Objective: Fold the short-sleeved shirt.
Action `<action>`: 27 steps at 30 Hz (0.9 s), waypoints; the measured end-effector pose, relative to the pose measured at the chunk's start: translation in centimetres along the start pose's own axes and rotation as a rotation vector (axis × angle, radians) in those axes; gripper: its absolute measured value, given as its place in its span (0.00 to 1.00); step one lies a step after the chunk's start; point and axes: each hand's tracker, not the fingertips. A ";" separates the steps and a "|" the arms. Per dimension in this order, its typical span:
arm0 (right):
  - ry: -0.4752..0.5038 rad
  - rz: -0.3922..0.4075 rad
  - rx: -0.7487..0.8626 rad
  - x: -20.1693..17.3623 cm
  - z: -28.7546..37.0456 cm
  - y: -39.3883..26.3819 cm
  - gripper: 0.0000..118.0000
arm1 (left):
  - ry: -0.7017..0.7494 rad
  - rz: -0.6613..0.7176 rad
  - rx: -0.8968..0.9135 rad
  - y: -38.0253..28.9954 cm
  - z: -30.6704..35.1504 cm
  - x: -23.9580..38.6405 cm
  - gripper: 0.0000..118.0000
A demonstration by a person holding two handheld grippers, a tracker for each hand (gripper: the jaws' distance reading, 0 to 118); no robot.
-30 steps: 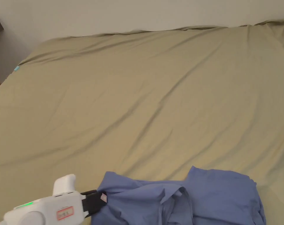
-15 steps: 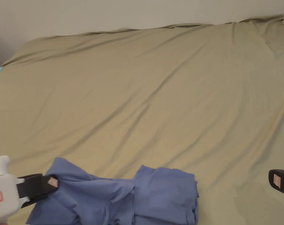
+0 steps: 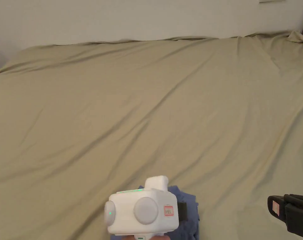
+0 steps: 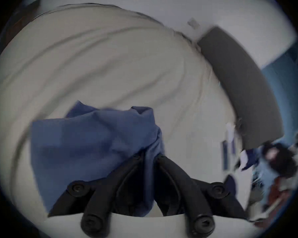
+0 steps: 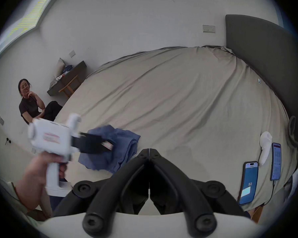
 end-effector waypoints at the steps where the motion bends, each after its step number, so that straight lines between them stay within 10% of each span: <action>1: -0.001 -0.001 -0.003 0.2 0.0 -0.1 0.02 | 0.041 -0.054 -0.022 -0.7 -2.0 -0.3 0.26; 6: 0.009 -0.022 -0.009 1.1 -0.1 -0.4 0.02 | -0.214 0.001 0.078 -1.5 1.4 -0.5 1.00; 9: 0.015 -0.025 0.008 1.6 0.3 -0.3 0.02 | -0.285 0.013 0.230 -1.5 7.5 -1.9 1.00; 12: 0.016 -0.041 0.025 2.0 0.6 -0.1 0.02 | 0.015 -0.031 0.314 -2.0 10.8 -3.5 1.00; 13: 0.018 -0.045 0.027 2.1 0.7 -0.1 0.02 | 0.132 -0.070 0.325 -2.4 10.8 -3.7 0.91; 15: 0.019 -0.050 0.029 2.0 0.6 -0.1 0.02 | 0.248 -0.160 0.250 -2.2 8.4 -3.4 0.00; 19: 0.018 -0.040 0.021 1.4 0.7 -0.4 0.02 | 0.050 -0.195 0.109 -2.6 0.6 -0.7 0.00; 24: 0.017 -0.013 -0.004 0.4 0.9 -0.5 0.02 | 0.144 -0.401 0.108 -4.1 -5.2 5.9 0.00; 27: 0.039 0.036 0.018 -0.4 1.3 0.2 0.02 | -0.162 -0.293 0.003 -4.4 -3.8 8.0 0.00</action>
